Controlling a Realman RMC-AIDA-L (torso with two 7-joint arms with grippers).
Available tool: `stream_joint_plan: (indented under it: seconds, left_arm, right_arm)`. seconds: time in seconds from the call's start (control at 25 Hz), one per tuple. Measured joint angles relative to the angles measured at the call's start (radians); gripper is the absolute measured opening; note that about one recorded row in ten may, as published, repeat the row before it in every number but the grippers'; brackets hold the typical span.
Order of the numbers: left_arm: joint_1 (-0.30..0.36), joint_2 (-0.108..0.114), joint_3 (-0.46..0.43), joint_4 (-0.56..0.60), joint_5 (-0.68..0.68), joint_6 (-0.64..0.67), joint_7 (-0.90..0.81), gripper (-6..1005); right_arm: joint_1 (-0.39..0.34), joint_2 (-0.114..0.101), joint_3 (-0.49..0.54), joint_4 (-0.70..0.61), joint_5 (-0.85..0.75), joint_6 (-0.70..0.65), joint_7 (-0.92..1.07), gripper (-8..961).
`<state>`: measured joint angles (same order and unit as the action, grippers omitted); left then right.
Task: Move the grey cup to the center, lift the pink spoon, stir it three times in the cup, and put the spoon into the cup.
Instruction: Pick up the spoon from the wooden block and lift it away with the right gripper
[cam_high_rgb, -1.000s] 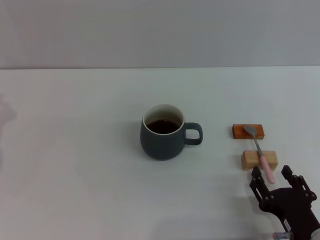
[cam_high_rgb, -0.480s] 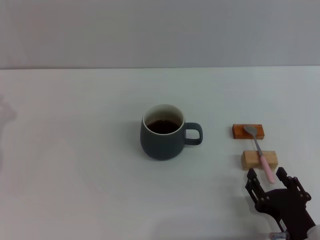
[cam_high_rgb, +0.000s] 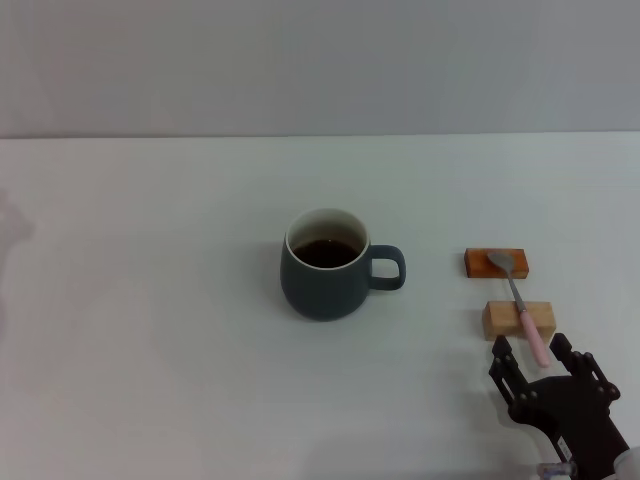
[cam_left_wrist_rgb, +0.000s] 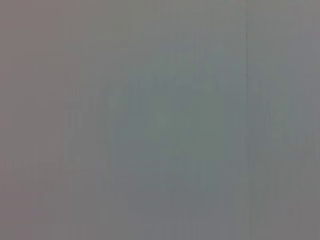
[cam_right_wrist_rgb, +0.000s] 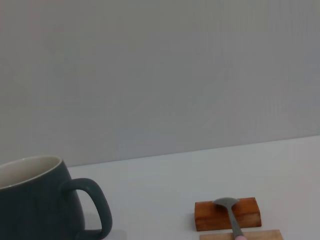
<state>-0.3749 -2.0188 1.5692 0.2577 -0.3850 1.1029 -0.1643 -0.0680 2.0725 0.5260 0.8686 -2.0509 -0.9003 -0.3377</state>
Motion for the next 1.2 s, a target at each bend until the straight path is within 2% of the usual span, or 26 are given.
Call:
stream_joint_plan:
  seconds: [1.2]
  left_arm:
    - [-0.002,0.003,-0.003,0.000,0.000,0.000,0.001,-2]
  right_arm:
    - [0.005,0.002,0.000,-0.001,0.021,-0.007,0.000,680]
